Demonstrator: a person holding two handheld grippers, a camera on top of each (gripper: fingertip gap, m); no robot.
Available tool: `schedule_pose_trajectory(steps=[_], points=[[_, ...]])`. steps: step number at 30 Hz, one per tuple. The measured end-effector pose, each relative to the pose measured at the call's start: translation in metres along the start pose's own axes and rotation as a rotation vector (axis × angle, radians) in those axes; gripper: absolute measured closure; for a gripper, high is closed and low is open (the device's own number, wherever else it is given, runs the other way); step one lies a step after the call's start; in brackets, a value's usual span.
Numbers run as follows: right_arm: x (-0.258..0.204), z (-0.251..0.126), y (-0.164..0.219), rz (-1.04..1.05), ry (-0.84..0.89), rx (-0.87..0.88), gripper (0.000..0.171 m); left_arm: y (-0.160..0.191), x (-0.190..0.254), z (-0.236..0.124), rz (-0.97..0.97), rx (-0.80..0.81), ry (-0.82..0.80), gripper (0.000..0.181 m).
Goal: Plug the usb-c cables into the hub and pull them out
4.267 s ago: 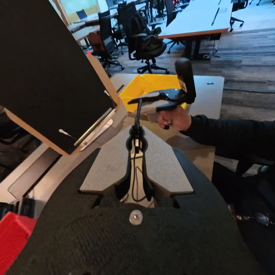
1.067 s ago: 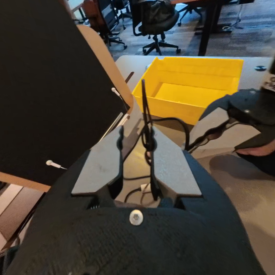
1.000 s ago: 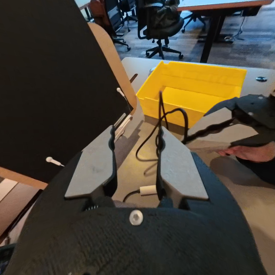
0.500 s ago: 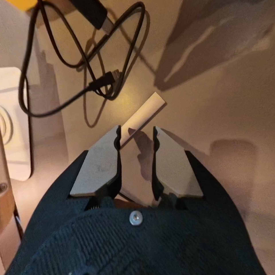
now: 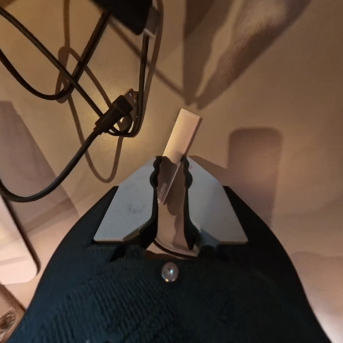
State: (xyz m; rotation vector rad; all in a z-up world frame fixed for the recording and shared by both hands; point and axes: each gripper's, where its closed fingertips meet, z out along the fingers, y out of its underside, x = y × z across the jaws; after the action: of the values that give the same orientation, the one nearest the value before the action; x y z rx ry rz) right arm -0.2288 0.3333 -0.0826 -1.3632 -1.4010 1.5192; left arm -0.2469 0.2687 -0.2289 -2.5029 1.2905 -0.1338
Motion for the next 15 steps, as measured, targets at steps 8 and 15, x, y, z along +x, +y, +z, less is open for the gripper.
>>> schedule_pose_trajectory(steps=[8, 15], points=[[0.001, 0.02, 0.05, 0.027, -0.009, -0.264, 0.147, 0.007, 0.013, -0.031, 0.133, -0.047, -0.23, 0.16], [-0.041, 0.017, 0.037, -0.165, -0.174, -0.211, 0.136, -0.003, 0.044, -0.11, 0.144, 0.106, -0.514, 0.16]])
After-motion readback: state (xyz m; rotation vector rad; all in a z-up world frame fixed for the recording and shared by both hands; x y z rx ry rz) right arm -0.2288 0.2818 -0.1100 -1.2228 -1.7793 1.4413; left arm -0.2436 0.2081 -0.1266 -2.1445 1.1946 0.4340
